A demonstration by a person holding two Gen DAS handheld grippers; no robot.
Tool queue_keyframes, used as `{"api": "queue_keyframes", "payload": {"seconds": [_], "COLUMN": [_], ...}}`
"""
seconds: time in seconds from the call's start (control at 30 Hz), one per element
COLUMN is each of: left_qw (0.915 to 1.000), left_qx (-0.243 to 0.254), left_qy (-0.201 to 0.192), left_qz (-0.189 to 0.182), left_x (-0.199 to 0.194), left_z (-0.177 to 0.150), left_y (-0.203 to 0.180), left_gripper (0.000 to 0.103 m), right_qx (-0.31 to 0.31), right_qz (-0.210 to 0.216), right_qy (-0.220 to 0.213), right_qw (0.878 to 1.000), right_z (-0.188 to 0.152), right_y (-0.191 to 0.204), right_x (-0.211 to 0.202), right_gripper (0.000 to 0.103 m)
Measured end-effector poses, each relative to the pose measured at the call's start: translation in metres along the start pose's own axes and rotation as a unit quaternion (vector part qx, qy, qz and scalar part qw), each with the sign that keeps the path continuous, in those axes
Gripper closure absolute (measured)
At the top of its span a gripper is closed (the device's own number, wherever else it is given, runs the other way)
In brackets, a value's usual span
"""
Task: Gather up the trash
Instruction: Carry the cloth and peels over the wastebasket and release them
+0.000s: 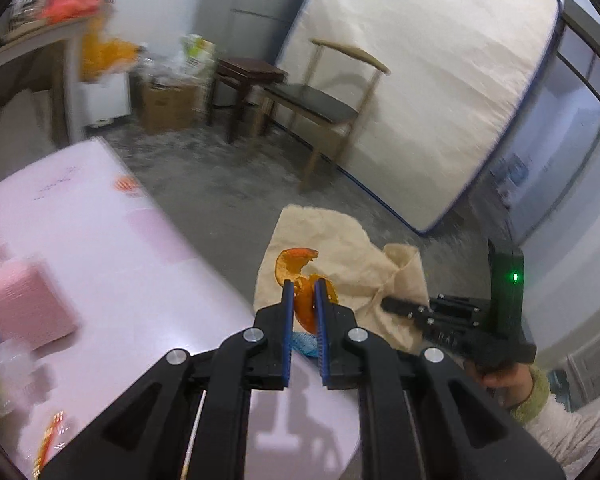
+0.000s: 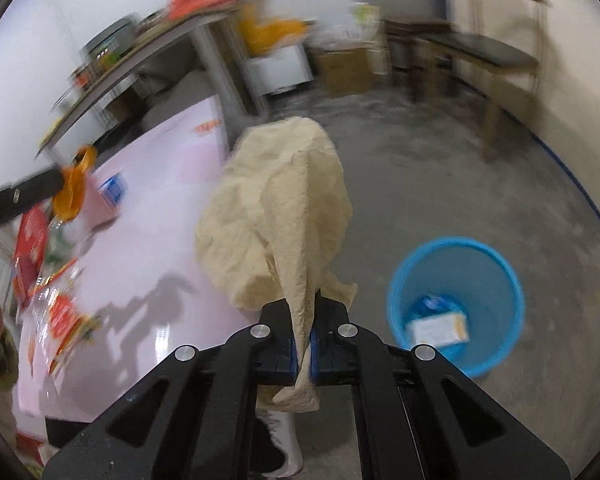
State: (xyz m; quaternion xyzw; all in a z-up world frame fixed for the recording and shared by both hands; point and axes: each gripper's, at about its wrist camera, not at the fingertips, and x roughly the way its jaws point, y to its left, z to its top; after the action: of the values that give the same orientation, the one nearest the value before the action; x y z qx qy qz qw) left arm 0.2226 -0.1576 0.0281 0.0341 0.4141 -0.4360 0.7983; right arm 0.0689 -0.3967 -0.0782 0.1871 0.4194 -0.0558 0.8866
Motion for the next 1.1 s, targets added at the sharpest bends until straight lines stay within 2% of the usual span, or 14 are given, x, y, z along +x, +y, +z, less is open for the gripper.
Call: {"api": "queue_keyframes", "payload": {"seconds": [0.13, 0.33, 0.53, 0.63, 0.77, 0.83, 0.9, 1.0, 1.1], "left_qw": [0.9982, 0.9889, 0.9757, 0.9734, 0.9749, 0.9767, 0.978, 0.9812, 0.9842], "left_qx": [0.029, 0.046, 0.047, 0.04, 0.037, 0.038, 0.034, 0.019, 0.013], "left_qy": [0.046, 0.136, 0.212, 0.224, 0.218, 0.21, 0.205, 0.191, 0.175], "left_qz": [-0.024, -0.038, -0.026, -0.027, -0.023, -0.021, -0.016, -0.019, -0.025], "left_x": [0.062, 0.171, 0.265, 0.292, 0.316, 0.321, 0.323, 0.314, 0.299], "left_z": [0.016, 0.02, 0.009, 0.01, 0.019, 0.024, 0.03, 0.036, 0.041], "left_y": [-0.042, -0.085, -0.1, -0.103, -0.107, -0.108, -0.106, -0.102, -0.1], "left_gripper": [0.094, 0.093, 0.093, 0.093, 0.093, 0.088, 0.078, 0.065, 0.06], "right_qx": [0.086, 0.189, 0.234, 0.246, 0.244, 0.236, 0.23, 0.226, 0.237], "right_qz": [-0.041, -0.063, -0.061, -0.061, -0.067, -0.07, -0.072, -0.078, -0.075], "right_qy": [0.008, 0.065, 0.101, 0.108, 0.099, 0.094, 0.086, 0.079, 0.071], "right_qw": [0.995, 0.978, 0.965, 0.961, 0.962, 0.965, 0.967, 0.968, 0.966], "right_z": [-0.011, -0.038, -0.043, -0.035, -0.026, -0.021, -0.015, -0.013, -0.014], "right_y": [-0.072, -0.153, -0.187, -0.194, -0.202, -0.205, -0.205, -0.209, -0.208], "right_x": [-0.003, 0.029, 0.069, 0.093, 0.108, 0.116, 0.124, 0.127, 0.124], "right_gripper": [0.1, 0.1, 0.1, 0.099, 0.094, 0.081, 0.053, 0.042, 0.04]}}
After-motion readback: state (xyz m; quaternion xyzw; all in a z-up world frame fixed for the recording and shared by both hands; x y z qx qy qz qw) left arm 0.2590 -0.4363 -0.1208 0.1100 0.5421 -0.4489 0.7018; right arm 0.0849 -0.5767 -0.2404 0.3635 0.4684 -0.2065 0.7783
